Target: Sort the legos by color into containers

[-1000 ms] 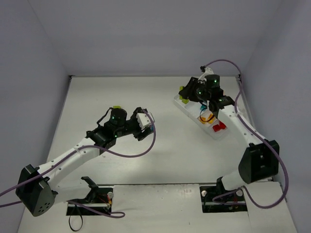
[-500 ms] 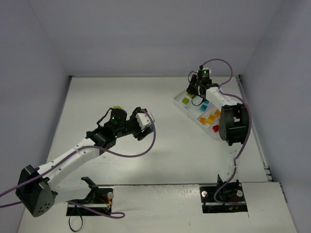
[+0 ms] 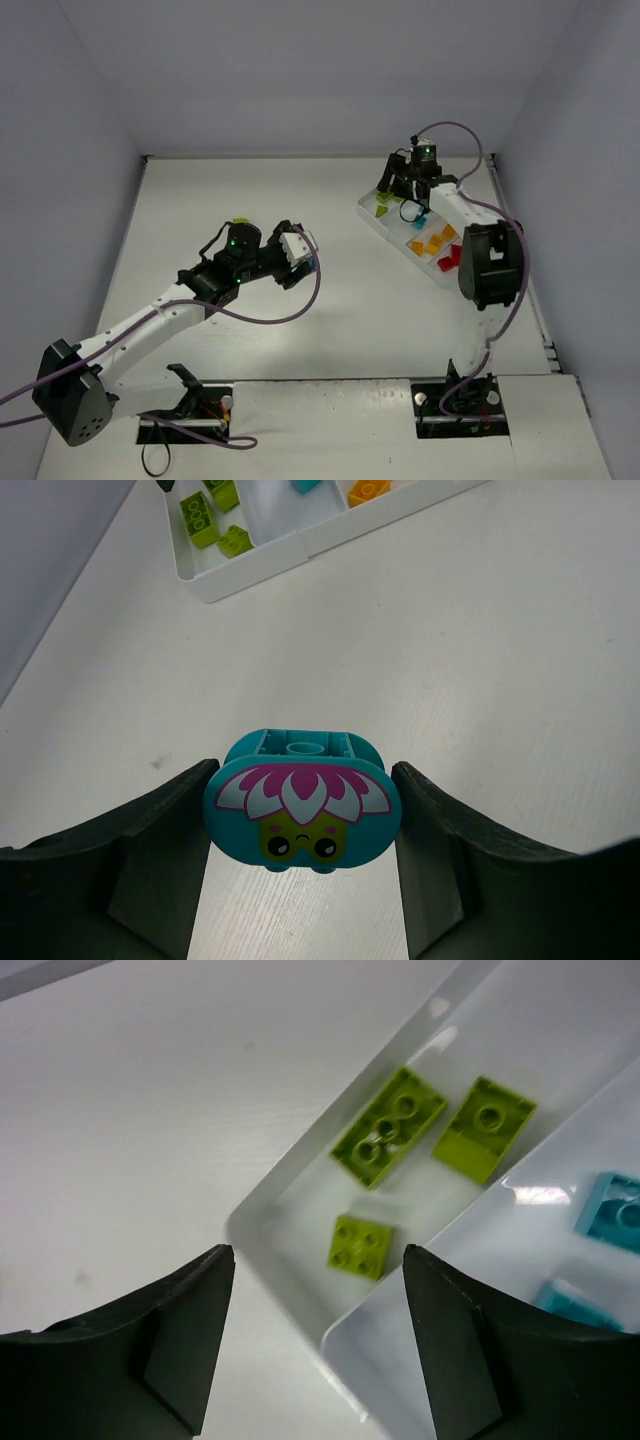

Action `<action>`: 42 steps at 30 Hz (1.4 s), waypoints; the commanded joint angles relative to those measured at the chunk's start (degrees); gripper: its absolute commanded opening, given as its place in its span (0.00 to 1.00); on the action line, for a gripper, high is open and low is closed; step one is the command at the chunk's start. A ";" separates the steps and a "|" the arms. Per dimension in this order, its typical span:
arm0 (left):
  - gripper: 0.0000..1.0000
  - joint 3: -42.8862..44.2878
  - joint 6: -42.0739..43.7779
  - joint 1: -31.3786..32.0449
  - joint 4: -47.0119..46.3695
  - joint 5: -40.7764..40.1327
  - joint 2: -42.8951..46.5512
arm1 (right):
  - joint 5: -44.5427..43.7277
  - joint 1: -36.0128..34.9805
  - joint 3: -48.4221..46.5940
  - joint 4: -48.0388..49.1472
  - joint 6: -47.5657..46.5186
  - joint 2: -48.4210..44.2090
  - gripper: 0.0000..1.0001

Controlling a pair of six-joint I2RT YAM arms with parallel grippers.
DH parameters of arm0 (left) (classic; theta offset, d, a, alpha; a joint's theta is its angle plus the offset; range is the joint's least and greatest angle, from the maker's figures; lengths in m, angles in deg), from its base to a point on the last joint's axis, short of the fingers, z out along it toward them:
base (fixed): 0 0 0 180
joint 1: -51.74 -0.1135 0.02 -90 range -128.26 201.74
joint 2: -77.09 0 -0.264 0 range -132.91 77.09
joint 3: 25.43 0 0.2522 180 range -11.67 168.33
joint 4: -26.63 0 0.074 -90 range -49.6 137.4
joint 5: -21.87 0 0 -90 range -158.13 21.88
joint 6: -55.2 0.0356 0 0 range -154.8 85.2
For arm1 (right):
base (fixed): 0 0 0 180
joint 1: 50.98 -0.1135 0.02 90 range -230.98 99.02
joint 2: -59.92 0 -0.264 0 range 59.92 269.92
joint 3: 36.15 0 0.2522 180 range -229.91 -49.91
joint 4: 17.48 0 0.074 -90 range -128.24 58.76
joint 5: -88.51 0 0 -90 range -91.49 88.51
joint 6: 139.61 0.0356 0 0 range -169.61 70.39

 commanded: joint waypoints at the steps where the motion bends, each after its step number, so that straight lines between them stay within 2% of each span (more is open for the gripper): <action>1: 0.08 2.18 1.23 -0.18 -3.83 1.91 2.02 | 11.41 -1.20 3.13 4.17 -0.21 -14.40 0.64; 2: 0.08 2.09 1.41 -0.18 -4.18 2.18 2.28 | 17.53 -2.33 6.20 5.13 0.06 -16.16 0.65; 6: 0.08 1.65 1.67 -0.09 -4.63 2.79 3.68 | 26.18 -7.50 13.33 6.46 1.12 -26.61 0.70; 10: 0.08 1.48 1.85 -0.09 -4.63 2.35 4.39 | 29.88 -13.76 19.14 8.04 2.25 -33.22 0.78; 13: 0.08 1.39 1.85 -0.09 -4.71 2.00 4.83 | 33.57 -17.27 24.32 12.77 5.40 -36.91 0.80; 15: 0.08 1.30 1.67 -0.09 -4.98 1.39 5.09 | 33.85 -18.95 27.56 16.30 6.38 -39.29 0.82; 24: 0.08 1.04 0.36 -0.09 -6.21 1.21 4.66 | 32.80 -26.33 32.15 18.15 5.95 -41.49 0.82; 32: 0.08 1.04 0.35 -0.09 -6.12 1.04 3.60 | 31.74 -27.13 33.03 18.68 5.69 -42.99 0.81; 34: 0.08 1.12 0.18 -0.09 -6.12 1.30 3.42 | 31.65 -27.13 32.95 18.68 5.60 -43.25 0.79; 38: 0.08 1.21 -0.08 -0.09 -6.38 2.61 3.42 | 31.74 -27.13 32.95 18.59 5.60 -42.55 0.67; 42: 0.08 1.04 -0.08 -0.09 -6.47 3.23 3.69 | 31.83 -27.30 32.86 19.20 5.60 -41.58 0.66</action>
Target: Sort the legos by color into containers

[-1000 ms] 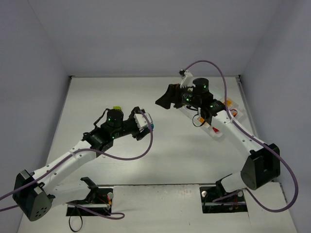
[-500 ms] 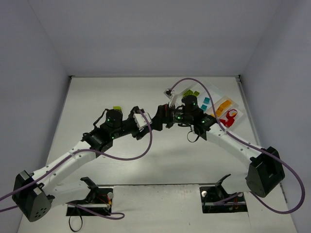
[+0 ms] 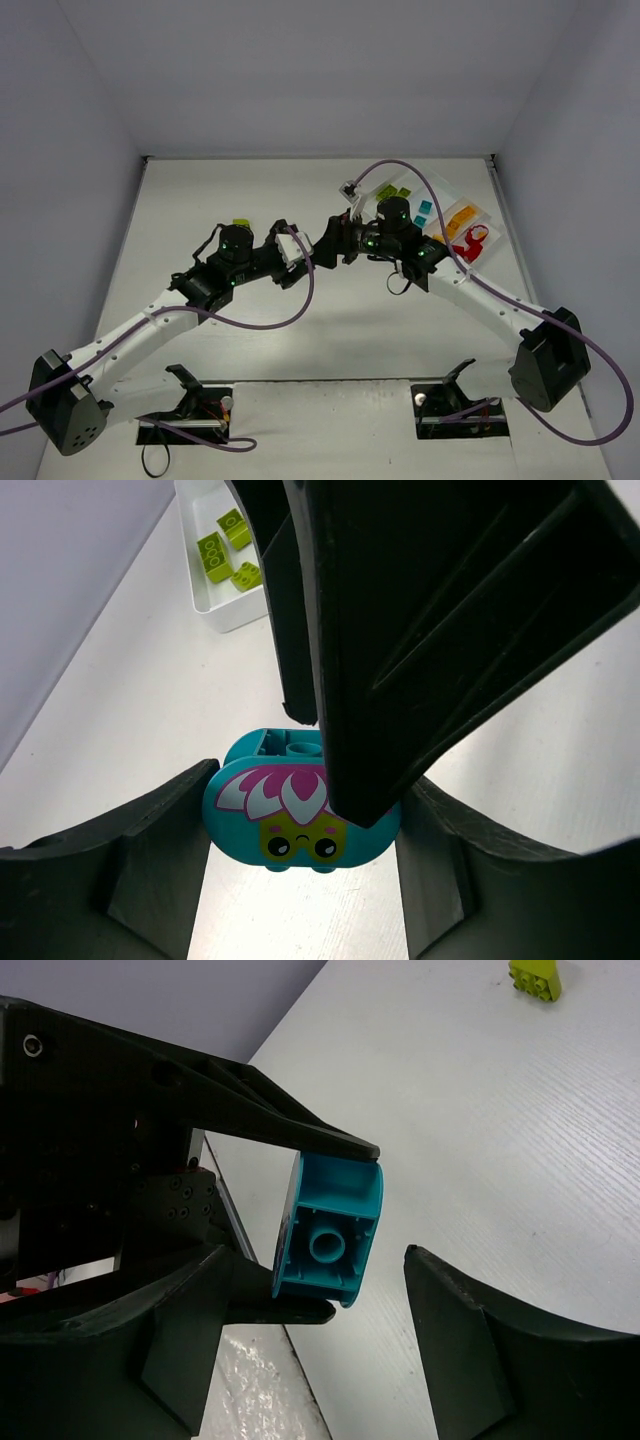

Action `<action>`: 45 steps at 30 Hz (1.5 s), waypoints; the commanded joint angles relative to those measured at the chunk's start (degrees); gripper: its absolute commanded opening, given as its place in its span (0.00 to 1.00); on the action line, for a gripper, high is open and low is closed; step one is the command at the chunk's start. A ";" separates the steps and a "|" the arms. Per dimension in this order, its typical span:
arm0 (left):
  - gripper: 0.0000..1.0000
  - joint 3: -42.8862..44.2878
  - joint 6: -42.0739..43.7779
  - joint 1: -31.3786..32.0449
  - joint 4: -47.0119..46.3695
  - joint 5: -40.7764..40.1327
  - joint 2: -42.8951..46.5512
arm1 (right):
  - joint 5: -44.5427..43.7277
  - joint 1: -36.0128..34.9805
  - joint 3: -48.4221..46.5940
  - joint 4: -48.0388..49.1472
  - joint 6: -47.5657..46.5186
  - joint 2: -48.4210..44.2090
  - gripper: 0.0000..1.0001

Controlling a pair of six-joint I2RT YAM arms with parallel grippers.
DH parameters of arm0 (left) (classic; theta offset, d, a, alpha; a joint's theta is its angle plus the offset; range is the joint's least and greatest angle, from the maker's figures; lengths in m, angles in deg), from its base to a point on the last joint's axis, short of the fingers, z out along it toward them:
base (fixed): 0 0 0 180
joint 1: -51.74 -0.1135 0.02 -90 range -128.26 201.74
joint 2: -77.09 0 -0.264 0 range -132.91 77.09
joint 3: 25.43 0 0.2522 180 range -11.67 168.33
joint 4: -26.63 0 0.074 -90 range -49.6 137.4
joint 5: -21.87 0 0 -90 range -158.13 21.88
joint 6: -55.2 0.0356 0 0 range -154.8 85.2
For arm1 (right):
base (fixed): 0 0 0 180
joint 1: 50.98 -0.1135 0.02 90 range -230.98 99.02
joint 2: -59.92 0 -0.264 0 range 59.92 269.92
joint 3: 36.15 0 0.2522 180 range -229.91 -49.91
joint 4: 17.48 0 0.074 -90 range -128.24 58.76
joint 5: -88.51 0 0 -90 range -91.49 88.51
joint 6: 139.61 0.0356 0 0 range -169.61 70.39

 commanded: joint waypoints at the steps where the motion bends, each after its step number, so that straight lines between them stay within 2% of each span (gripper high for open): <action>1: 0.08 1.52 -0.32 0.06 -5.05 2.23 0.71 | 0.49 -0.51 -0.89 5.30 -0.06 -0.32 0.65; 4: 0.08 1.52 -0.33 0.06 -4.96 2.75 0.71 | 0.66 -0.60 -1.24 6.01 -0.06 0.56 0.61; 7: 0.08 1.52 -0.32 0.06 -5.05 3.28 0.45 | 0.83 -0.68 -1.59 7.06 0.11 1.53 0.52; 10: 0.09 1.69 -0.32 0.06 -4.96 3.11 0.28 | 1.36 -0.77 -2.12 7.33 0.11 2.23 0.34; 11: 0.10 1.69 -0.33 0.06 -4.96 2.93 0.28 | 1.02 -0.68 -2.21 7.24 -0.06 2.32 0.23; 13: 0.22 1.78 -0.85 0.06 -4.88 1.54 0.28 | -0.39 -0.51 -2.65 5.75 -0.41 2.41 0.10; 14: 0.44 1.78 -1.11 0.06 -5.05 0.83 0.19 | -1.18 -0.16 -3.08 4.96 -0.85 2.50 0.05; 17: 0.71 2.13 -3.48 0.06 -5.58 -4.35 -0.42 | -6.27 1.07 -3.79 1.10 -3.05 2.50 0.02; 19: 0.76 3.44 -7.17 0.06 -5.49 -9.78 -1.56 | -10.22 4.23 -3.70 -1.28 -4.63 2.50 0.00; 23: 0.80 6.34 -13.15 -0.02 -3.92 -20.14 -4.11 | -18.65 12.04 -3.53 -4.79 -5.95 3.11 0.00; 25: 0.80 7.66 -15.26 -0.02 -1.81 -23.25 -5.52 | -25.05 16.17 -4.23 -7.08 -6.91 4.51 0.00; 28: 0.82 9.34 -17.99 -0.29 0.04 -28.96 -7.45 | -30.17 20.74 -5.54 -8.58 -7.10 7.40 0.00; 34: 0.83 12.67 -23.52 -2.74 5.31 -36.08 -10.44 | -39.41 24.98 -8.97 -9.90 -7.18 15.22 0.03; 36: 0.83 13.64 -26.32 -4.06 7.33 -36.62 -11.23 | -42.66 25.94 -10.55 -9.99 -7.27 17.34 0.11; 39: 0.83 15.23 -30.01 -7.31 9.53 -36.27 -12.64 | -43.46 26.82 -12.84 -10.43 -7.45 21.47 0.16; 40: 0.83 15.58 -30.82 -9.06 10.06 -36.01 -13.34 | -43.72 26.83 -13.28 -10.51 -7.53 23.05 0.25; 45: 0.83 17.16 -34.51 -13.11 12.08 -33.72 -15.45 | -46.01 26.91 -15.04 -11.04 -7.89 25.87 0.53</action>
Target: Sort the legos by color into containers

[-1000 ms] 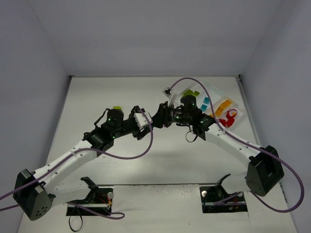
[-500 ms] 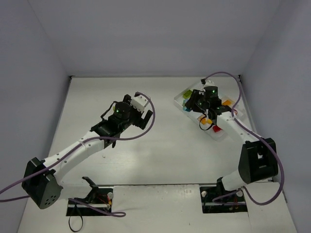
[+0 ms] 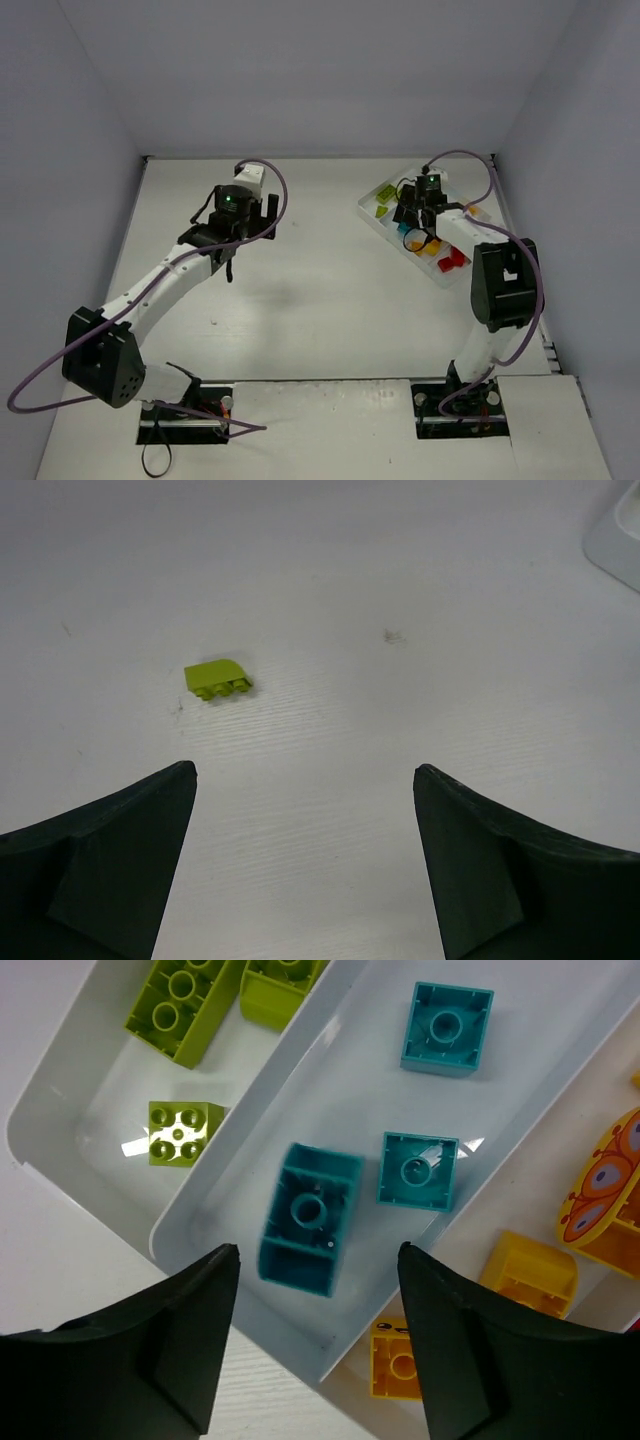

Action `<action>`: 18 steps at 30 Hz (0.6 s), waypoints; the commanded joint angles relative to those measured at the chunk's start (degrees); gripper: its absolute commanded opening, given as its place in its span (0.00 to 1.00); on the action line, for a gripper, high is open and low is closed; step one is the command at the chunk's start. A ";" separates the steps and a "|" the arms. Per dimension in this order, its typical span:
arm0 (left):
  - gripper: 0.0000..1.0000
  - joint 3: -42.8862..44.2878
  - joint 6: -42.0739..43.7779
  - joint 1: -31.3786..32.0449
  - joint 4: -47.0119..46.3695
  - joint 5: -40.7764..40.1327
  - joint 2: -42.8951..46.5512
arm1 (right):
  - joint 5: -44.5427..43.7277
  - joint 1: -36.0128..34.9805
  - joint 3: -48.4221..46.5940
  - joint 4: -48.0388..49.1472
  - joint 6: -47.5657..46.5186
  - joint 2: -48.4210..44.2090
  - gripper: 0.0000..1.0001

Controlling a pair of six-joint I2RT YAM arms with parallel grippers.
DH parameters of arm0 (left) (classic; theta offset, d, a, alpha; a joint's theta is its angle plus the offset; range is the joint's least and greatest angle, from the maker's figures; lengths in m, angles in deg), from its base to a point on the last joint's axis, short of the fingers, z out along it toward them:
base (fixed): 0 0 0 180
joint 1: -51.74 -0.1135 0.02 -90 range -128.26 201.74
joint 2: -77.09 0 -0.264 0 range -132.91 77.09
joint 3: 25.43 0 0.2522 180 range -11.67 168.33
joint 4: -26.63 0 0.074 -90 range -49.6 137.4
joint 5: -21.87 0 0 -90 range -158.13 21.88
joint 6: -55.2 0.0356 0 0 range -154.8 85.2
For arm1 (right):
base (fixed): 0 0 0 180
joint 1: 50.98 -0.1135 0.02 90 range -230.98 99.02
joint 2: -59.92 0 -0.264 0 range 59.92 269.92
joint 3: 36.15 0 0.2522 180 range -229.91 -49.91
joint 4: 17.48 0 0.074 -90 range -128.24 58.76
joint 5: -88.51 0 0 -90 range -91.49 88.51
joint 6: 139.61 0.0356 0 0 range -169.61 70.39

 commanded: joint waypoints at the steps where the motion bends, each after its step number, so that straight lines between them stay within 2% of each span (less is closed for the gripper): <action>1: 0.83 3.63 -4.64 -1.99 0.87 0.51 -0.66 | -3.89 0.14 -3.63 0.91 -0.98 -0.35 0.63; 5: 0.83 4.77 -6.39 -3.66 2.45 1.56 -2.77 | -1.08 -0.04 -4.34 0.91 -1.15 -1.40 0.73; 13: 0.83 6.35 -8.24 -7.97 2.11 1.82 -7.51 | 3.82 -4.69 1.28 1.53 -4.05 -14.05 0.75; 18: 0.83 10.47 -10.35 -12.01 1.75 6.83 -15.06 | 7.79 -6.36 7.34 2.23 -3.53 -23.63 0.75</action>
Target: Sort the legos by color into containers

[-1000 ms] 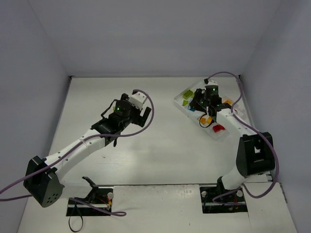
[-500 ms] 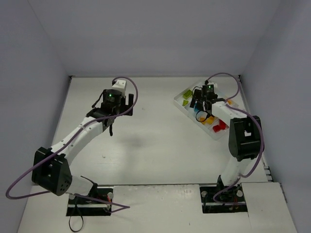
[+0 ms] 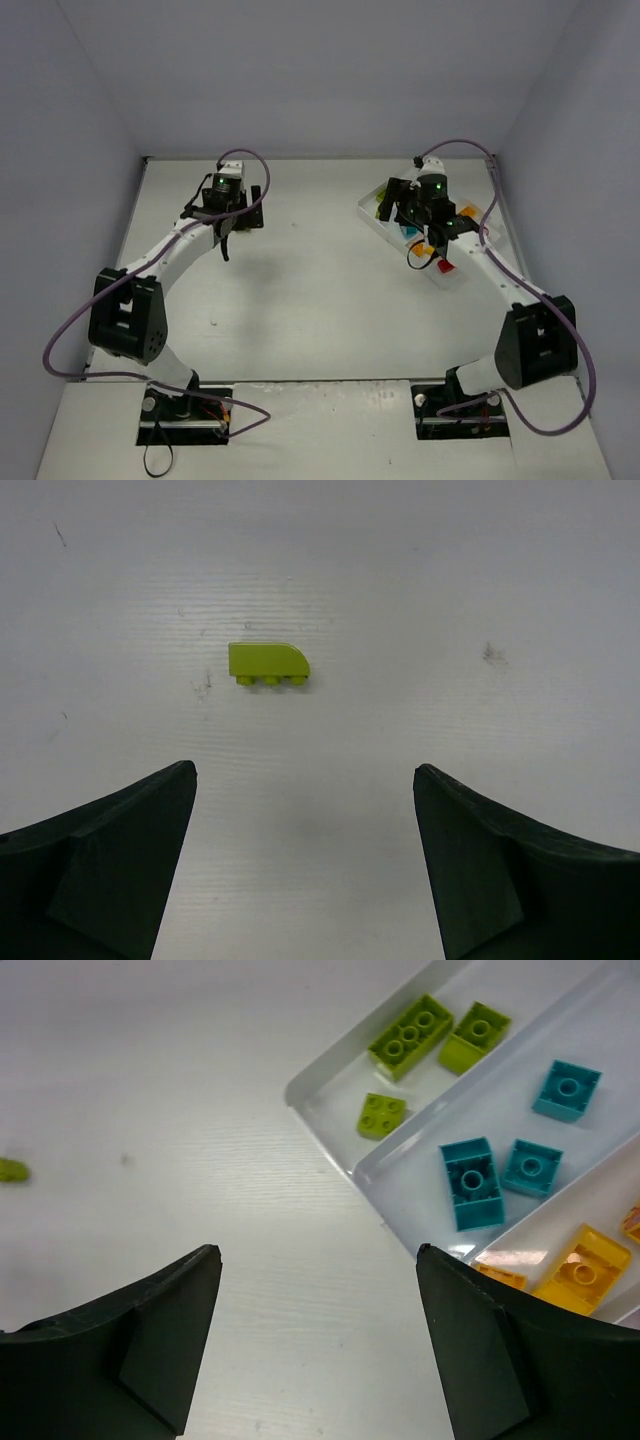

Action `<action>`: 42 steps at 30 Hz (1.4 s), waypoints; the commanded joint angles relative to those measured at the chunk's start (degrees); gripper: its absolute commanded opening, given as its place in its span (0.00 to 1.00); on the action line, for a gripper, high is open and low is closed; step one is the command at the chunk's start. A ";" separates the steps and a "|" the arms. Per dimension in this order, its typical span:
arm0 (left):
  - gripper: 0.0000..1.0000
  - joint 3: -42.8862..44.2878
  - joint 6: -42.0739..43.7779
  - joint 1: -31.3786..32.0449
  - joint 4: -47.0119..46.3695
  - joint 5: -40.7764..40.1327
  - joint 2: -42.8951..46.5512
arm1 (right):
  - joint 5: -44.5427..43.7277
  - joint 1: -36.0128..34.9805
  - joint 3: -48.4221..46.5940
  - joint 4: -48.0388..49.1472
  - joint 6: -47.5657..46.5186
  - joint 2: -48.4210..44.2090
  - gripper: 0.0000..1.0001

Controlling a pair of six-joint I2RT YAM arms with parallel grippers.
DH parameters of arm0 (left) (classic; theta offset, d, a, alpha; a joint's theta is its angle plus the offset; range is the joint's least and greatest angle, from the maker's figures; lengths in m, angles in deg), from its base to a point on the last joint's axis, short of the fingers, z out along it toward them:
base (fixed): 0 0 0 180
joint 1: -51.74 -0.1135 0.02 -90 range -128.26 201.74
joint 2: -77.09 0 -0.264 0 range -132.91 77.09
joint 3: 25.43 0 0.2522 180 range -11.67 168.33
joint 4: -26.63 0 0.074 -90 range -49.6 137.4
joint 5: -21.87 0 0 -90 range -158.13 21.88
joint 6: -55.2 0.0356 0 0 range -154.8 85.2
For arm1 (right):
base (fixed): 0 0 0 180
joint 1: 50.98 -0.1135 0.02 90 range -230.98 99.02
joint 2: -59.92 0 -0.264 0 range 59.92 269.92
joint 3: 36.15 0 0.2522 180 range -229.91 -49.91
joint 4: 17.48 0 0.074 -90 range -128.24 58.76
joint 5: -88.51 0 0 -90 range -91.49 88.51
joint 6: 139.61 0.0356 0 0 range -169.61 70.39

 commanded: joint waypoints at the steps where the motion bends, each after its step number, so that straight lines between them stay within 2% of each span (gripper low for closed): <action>1: 0.83 5.33 -1.94 -1.68 -1.90 2.66 -3.16 | 4.38 -0.38 4.24 3.43 -0.42 -6.30 0.76; 5: 0.83 10.16 -1.32 -1.77 -1.02 -0.14 -10.00 | 10.97 -0.46 8.12 4.05 0.37 -10.43 0.76; 10: 0.83 17.71 0.26 -2.03 1.97 -2.61 -17.92 | 12.66 -0.55 11.90 5.37 -0.33 -13.25 0.76; 13: 0.83 19.39 0.78 -2.73 3.02 -2.70 -20.65 | 12.74 -0.38 13.48 7.12 -0.25 -13.78 0.76; 23: 0.83 19.22 8.26 -5.37 3.03 0.99 -22.15 | 16.96 0.24 16.30 10.64 1.16 -12.11 0.76; 36: 0.82 22.30 8.52 -6.25 5.57 3.01 -27.69 | 16.70 0.24 16.65 10.64 1.07 -12.91 0.76; 42: 0.74 21.94 8.87 -6.86 6.54 4.95 -27.95 | 16.96 0.24 16.57 10.64 1.16 -12.20 0.76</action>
